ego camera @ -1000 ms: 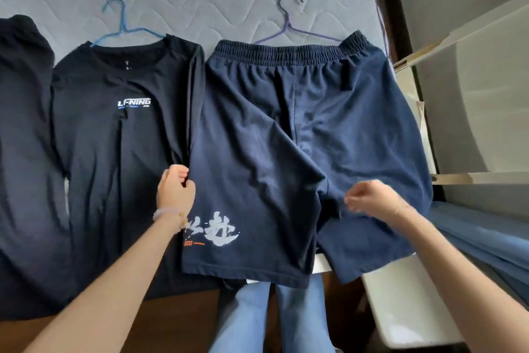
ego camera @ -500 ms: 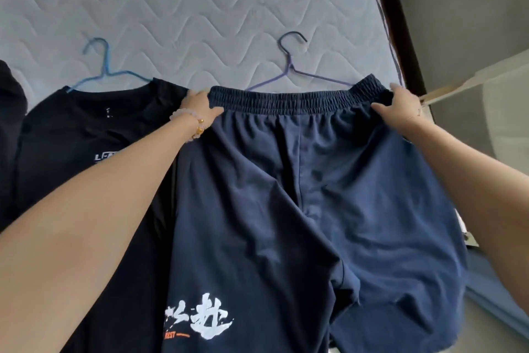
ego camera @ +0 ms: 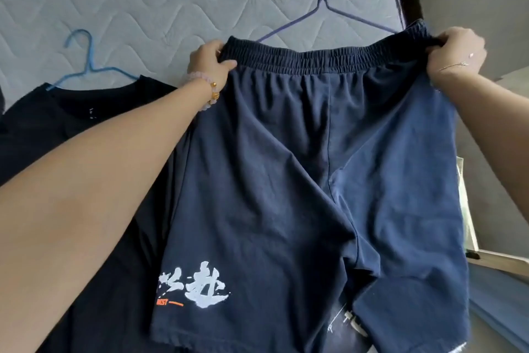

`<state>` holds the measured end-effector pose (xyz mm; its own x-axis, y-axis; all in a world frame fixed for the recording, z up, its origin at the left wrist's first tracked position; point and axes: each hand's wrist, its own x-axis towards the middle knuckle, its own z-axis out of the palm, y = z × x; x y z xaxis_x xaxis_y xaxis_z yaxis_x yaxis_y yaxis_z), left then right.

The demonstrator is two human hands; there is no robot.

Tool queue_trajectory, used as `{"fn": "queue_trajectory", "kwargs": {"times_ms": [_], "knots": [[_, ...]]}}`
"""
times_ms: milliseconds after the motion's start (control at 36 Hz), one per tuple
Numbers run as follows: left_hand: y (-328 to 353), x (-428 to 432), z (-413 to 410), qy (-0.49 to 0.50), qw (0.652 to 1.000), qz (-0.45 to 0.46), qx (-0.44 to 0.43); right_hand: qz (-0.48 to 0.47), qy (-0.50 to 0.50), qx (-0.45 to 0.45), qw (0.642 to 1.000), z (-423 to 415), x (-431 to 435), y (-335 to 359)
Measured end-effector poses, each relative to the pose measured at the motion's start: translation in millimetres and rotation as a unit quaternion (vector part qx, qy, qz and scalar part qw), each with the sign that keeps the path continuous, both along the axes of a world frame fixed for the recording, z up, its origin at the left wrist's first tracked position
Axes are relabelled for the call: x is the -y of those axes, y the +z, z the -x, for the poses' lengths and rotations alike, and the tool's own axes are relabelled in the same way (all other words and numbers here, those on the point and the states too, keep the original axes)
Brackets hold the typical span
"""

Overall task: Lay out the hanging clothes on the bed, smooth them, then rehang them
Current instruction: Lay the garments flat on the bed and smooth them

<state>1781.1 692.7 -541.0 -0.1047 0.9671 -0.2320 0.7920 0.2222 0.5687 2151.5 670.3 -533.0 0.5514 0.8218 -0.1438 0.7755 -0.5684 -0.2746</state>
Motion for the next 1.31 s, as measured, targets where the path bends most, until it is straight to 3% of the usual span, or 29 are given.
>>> {"fn": "queue_trajectory", "kwargs": {"times_ms": [139, 306, 417, 556, 694, 806, 889, 1111, 1306], "knots": [[-11.2, 3.7, -6.1, 0.012, 0.998, 0.055, -0.003, 0.046, 0.038, -0.126, 0.99, 2.8, 17.0, -14.5], [5.4, 50.5, 24.8, 0.065, 0.995, 0.053, 0.047, 0.003, 0.104, -0.138, 0.985, 26.6, 75.9, -1.0], [36.1, 136.9, 63.8, 0.074, 0.994, 0.021, 0.077, -0.041, 0.112, -0.225, 0.967, 71.6, 152.9, 21.0], [57.4, 285.2, 127.1, 0.212, 0.965, 0.126, 0.088, -0.082, 0.029, -0.353, 0.932, 147.9, 259.6, 53.4], [52.6, 418.1, 189.1, 0.321, 0.916, 0.228, 0.075, 0.03, 0.036, -0.427, 0.903, 221.4, 362.6, 51.0], [44.8, 484.0, 226.1, 0.333, 0.905, 0.262, 0.033, 0.153, 0.025, -0.449, 0.88, 274.0, 425.5, 33.0], [35.2, 508.6, 256.7, 0.338, 0.903, 0.265, 0.006, 0.2, 0.01, -0.424, 0.883, 309.3, 455.6, 17.7], [18.2, 520.0, 339.8, 0.286, 0.922, 0.257, -0.03, 0.167, -0.056, -0.339, 0.924, 376.5, 481.3, 0.9], [1.8, 500.2, 364.8, 0.204, 0.946, 0.243, -0.067, 0.167, -0.056, -0.318, 0.932, 408.7, 475.4, -13.5]]}}
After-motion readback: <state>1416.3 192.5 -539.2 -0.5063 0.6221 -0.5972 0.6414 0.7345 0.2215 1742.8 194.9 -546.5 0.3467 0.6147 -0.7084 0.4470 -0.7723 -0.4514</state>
